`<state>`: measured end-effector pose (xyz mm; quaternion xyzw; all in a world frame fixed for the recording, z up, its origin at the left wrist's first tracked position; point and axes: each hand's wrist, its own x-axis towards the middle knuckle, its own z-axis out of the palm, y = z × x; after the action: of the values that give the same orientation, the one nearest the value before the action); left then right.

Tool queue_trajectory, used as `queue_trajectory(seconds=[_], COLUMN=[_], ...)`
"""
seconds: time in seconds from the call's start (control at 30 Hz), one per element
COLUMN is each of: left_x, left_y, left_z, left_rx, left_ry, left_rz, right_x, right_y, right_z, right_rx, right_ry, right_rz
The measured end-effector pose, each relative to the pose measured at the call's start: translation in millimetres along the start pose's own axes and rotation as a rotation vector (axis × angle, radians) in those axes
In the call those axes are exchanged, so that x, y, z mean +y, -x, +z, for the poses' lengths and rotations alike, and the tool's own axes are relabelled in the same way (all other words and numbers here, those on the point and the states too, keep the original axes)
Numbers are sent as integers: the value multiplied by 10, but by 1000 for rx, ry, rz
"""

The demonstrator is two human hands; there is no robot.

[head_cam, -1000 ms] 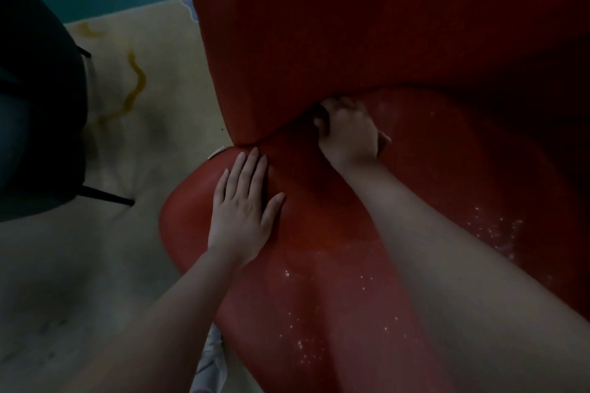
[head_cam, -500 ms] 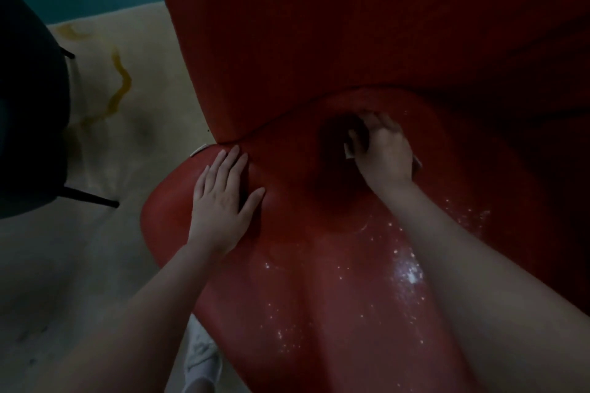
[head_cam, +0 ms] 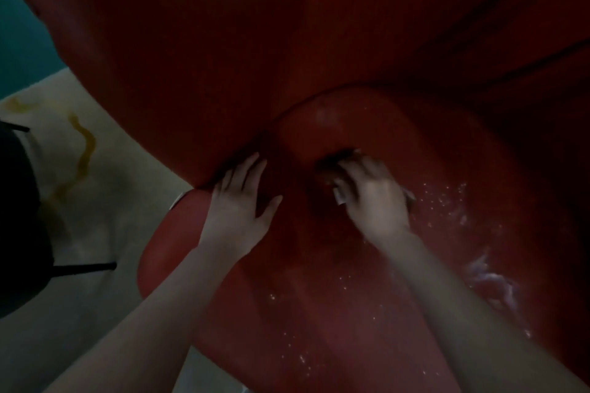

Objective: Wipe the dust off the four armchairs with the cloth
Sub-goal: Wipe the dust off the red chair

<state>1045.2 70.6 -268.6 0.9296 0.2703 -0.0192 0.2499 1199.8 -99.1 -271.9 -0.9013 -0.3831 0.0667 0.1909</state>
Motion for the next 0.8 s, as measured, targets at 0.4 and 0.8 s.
queue_trajectory(seconds=[0.4, 0.8], left_x=[-8, -10], left_y=[-230, -229], left_z=[89, 102], left_rx=[-154, -185], left_ry=[-90, -56], left_rz=[4, -27], right_x=[107, 316], right_y=[-1151, -598], right_z=[27, -109], right_rx=[-43, 26], right_ry=[-4, 22], right_rz=[326, 233])
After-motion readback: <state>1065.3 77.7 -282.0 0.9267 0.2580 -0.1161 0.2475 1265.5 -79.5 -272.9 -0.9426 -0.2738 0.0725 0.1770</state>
